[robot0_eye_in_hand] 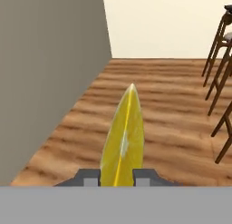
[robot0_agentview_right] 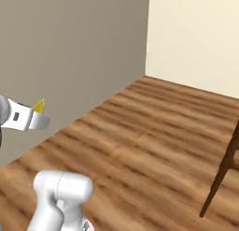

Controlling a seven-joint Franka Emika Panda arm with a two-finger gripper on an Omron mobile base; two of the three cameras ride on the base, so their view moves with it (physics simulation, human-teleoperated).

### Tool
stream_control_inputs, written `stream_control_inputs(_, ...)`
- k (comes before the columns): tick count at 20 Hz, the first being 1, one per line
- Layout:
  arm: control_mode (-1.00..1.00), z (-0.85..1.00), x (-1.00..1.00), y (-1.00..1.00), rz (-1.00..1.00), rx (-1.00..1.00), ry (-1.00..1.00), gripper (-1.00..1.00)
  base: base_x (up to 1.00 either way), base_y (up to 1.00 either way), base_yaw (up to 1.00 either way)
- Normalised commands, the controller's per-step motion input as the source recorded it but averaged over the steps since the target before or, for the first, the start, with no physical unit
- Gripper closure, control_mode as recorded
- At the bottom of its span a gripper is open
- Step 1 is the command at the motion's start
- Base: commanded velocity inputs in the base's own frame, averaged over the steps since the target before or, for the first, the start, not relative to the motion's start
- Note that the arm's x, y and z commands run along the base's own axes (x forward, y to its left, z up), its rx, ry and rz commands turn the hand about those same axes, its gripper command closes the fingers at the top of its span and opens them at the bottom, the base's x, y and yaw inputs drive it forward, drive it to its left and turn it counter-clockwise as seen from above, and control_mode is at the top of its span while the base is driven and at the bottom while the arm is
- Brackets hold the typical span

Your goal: There is a bowl on the dining counter. Grab a lemon wedge from the fridge and place it in the bowl. Then get the liquor bottle and glass cup from the cabinet and place them next to the bowl.

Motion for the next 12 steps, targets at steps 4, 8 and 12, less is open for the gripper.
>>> stream_control_inputs(4,1.00,0.00,0.00,0.00,0.00,0.00,0.00,1.00,0.88,0.29,-0.44)
stream_control_inputs(8,1.00,0.00,0.00,0.00,0.00,0.00,0.00,1.00,0.84,0.21,-0.44)
stream_control_inputs(12,1.00,0.00,0.00,0.00,0.00,0.00,0.00,1.00,0.79,0.18,-0.44)
